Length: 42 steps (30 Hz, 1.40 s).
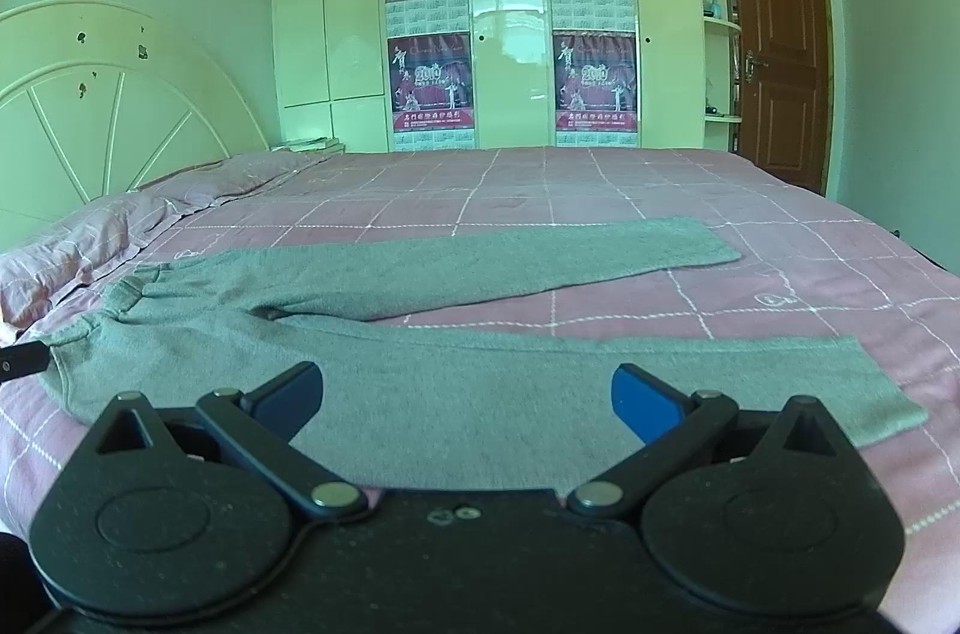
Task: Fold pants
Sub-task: 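Grasp the sweatpants waistband with the left gripper while the right gripper reaches the leg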
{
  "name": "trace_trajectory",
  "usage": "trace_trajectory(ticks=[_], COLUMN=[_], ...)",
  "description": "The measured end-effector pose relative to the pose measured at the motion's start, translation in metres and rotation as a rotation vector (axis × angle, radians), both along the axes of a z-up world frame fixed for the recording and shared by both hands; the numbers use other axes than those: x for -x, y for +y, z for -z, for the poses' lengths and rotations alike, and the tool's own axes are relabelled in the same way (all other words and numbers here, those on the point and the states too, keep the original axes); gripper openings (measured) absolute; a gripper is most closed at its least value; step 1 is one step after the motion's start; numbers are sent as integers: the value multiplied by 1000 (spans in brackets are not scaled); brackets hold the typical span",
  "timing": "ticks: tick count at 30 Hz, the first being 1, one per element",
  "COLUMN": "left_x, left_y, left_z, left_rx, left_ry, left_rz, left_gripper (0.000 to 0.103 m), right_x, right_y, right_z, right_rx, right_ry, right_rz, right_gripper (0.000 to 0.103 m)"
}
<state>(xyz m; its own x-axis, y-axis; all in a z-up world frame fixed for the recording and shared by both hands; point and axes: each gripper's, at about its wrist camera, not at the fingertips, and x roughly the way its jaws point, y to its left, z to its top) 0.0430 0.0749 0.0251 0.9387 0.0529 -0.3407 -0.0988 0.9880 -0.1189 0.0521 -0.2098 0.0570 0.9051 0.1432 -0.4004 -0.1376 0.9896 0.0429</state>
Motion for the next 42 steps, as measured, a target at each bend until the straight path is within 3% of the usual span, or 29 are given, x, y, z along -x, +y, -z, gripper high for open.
trace_trajectory(ticks=[7,9,14,18,23,24,26,29,34,37,39,40,42], left_x=[-54,-74,-135,-200,-266,-275,-297,-324,-374,-389,-395,-396,-397], left_y=[43,60,121,167,205,209,219,234,248,253,253,252,250], left_z=[2,1,-8,-5,21,26,38,49,67,74,78,80,82], left_rx=[2,-48,-48,-64,-60,-67,-82,-46,-76,-54,-31,-3,-5], left_ry=[83,91,95,150,234,238,260,279,353,357,359,354,339], left_rz=[-18,-51,-130,-118,-74,-71,-76,-66,2,42,72,98,107], left_gripper=[103,103,103,103,102,97,79,77,77,77,64,50,43], right_x=[-52,-72,-130,-183,-245,-255,-272,-294,-330,-355,-369,-376,-390], right_y=[26,35,56,70,87,90,97,108,122,125,129,130,133], right_z=[-18,-21,-25,-23,-10,-7,1,15,41,53,61,64,69], right_rx=[15,24,46,35,35,30,21,22,57,76,114,128,157], right_ry=[-18,-16,-9,16,56,64,79,100,144,180,186,189,194], right_rz=[-87,-105,-125,-137,-147,-146,-150,-172,-231,-267,-284,-292,-312], right_gripper=[97,97,97,97,96,96,95,93,84,78,77,77,73])
